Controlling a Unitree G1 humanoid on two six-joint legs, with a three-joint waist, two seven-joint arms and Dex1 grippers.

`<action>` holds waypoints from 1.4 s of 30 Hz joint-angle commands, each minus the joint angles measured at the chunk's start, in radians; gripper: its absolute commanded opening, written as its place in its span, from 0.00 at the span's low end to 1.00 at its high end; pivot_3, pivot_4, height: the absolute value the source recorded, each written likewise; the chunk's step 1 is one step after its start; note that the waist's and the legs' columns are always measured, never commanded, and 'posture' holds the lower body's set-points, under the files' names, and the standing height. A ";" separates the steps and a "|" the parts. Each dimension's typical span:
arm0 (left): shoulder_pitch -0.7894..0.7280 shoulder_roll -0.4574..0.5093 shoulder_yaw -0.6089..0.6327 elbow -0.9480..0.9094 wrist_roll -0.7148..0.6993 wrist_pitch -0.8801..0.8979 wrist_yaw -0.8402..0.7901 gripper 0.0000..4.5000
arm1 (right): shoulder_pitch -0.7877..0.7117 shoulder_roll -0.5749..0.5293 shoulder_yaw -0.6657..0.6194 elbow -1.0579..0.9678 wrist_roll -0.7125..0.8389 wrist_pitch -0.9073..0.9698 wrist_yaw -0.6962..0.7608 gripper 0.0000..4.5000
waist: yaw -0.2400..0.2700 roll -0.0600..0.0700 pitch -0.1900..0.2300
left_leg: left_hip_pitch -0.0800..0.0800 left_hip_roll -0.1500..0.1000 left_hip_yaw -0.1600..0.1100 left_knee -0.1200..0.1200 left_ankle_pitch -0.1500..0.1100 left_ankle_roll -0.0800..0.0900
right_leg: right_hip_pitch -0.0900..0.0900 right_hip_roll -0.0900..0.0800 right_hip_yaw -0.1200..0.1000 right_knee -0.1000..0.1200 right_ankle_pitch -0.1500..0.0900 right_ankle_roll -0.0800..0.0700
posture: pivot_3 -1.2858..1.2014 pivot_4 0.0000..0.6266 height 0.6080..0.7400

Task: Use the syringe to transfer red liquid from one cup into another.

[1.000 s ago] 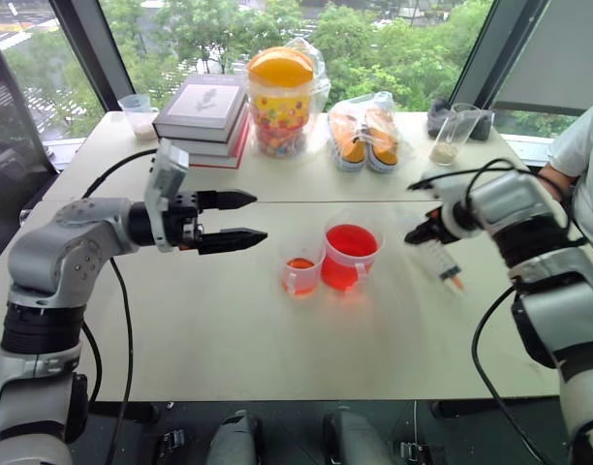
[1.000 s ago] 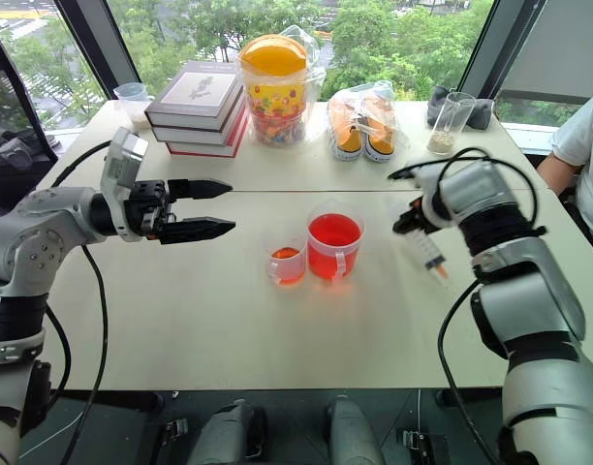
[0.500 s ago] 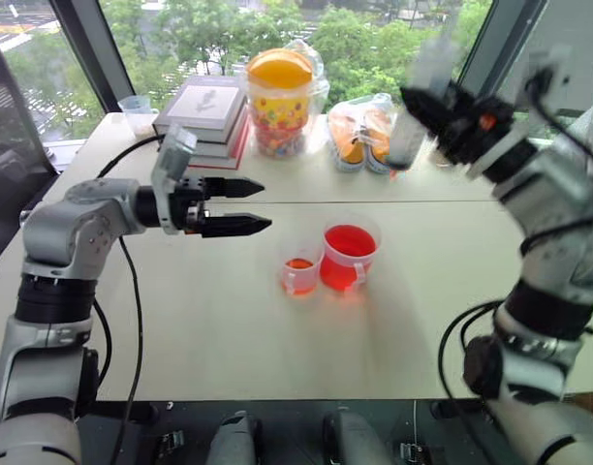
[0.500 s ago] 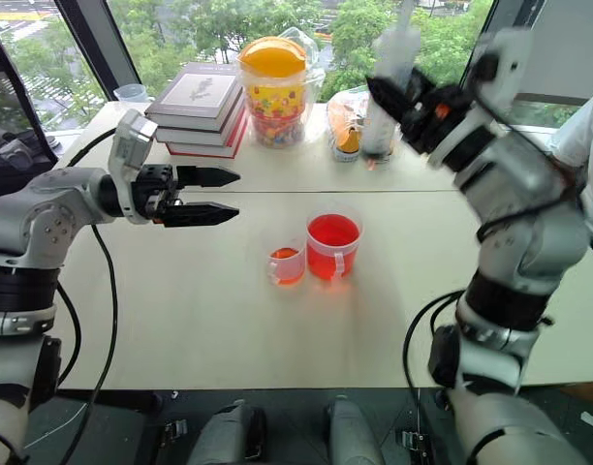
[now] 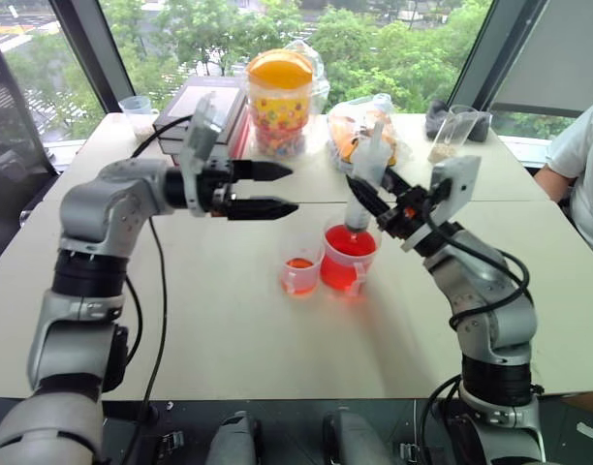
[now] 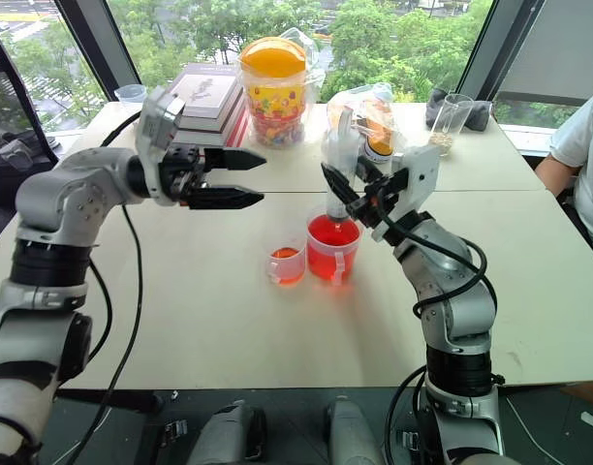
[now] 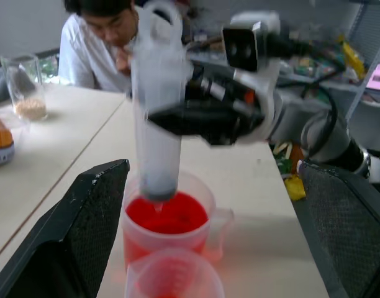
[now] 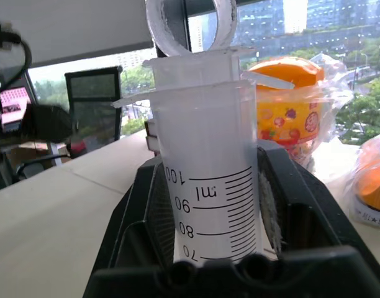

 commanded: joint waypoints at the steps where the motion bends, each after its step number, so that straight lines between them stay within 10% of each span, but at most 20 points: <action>1: -0.074 -0.035 -0.002 0.031 0.012 -0.038 -0.015 1.00 | -0.009 -0.007 0.006 -0.016 -0.006 -0.049 -0.011 0.33 | -0.001 0.000 0.000 | 0.000 0.000 0.000 0.000 0.000 0.000 | 0.000 0.000 0.000 0.000 0.000 0.000 | 0.52 0.24 1.00; 29: -0.190 -0.277 -0.085 0.210 0.110 -0.133 -0.110 1.00 | 0.020 -0.049 0.048 -0.066 0.009 -0.029 -0.030 0.33 | -0.002 0.000 0.000 | 0.000 0.000 -0.001 0.000 0.000 0.000 | 0.000 0.001 0.000 0.000 0.000 0.000 | 0.52 0.24 1.00; 32: -0.193 -0.293 -0.084 0.221 0.115 -0.135 -0.104 0.81 | 0.023 -0.053 0.054 -0.076 0.016 -0.019 -0.028 0.33 | -0.002 0.000 0.000 | 0.000 0.000 -0.001 -0.001 0.000 0.000 | 0.000 0.001 0.000 0.000 0.000 0.000 | 0.52 0.24 1.00; 39: -0.204 -0.305 -0.071 0.239 0.121 -0.142 -0.094 0.03 | 0.048 -0.059 0.067 -0.089 0.037 0.004 -0.018 0.33 | -0.001 0.000 0.000 | 0.000 0.000 -0.001 -0.001 0.000 0.000 | 0.000 0.001 0.000 -0.001 0.000 0.000 | 0.52 0.24 1.00; 42: -0.207 -0.297 -0.063 0.231 0.127 -0.147 -0.096 0.00 | 0.065 -0.058 0.073 -0.082 0.042 0.004 -0.012 0.33 | -0.001 0.000 0.000 | 0.000 0.000 -0.001 -0.001 0.000 0.000 | 0.000 0.001 0.000 -0.001 0.000 0.000 | 0.52 0.24 1.00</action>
